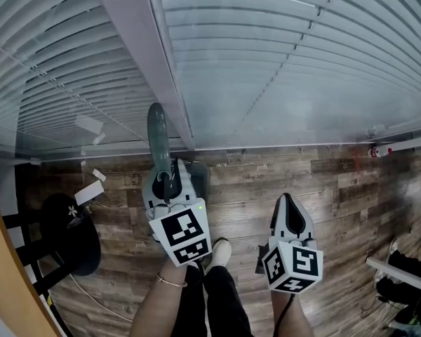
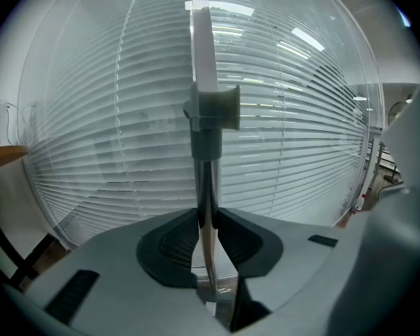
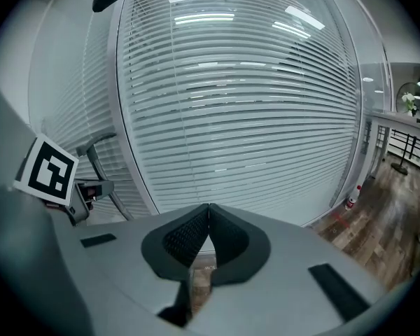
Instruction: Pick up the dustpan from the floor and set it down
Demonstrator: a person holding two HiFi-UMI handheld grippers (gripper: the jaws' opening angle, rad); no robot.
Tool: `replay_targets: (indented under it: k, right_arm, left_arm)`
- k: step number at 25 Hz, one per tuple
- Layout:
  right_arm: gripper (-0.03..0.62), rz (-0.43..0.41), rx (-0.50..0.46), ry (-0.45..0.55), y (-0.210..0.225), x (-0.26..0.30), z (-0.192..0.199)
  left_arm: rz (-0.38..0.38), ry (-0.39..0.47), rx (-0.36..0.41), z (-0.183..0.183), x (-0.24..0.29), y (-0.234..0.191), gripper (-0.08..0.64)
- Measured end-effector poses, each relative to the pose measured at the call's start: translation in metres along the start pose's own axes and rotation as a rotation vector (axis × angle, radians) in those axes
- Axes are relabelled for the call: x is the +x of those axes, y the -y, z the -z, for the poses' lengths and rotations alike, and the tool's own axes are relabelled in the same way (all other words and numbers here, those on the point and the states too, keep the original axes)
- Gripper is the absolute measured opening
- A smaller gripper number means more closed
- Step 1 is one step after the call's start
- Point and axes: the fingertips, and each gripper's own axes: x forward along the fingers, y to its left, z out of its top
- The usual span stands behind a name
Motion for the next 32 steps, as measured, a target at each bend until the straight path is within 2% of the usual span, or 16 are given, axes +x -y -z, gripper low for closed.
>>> replay_targets:
  k: [15, 24, 28, 32]
  right_arm:
    - [0.032, -0.003, 0.005, 0.012, -0.004, -0.008, -0.007]
    - [0.032, -0.025, 0.023, 0.036, -0.009, -0.024, -0.024]
    - [0.032, -0.051, 0.024, 0.041, -0.019, -0.034, -0.042]
    - [0.032, -0.076, 0.013, 0.061, -0.030, -0.049, -0.073]
  left_arm:
    - [0.033, 0.013, 0.001, 0.000, -0.006, 0.002, 0.098]
    - [0.046, 0.005, -0.002, 0.001, -0.038, -0.002, 0.098]
    - [0.039, 0.002, 0.006, -0.015, -0.065, -0.014, 0.097]
    - [0.029, 0.026, 0.005, -0.051, -0.097, -0.032, 0.095]
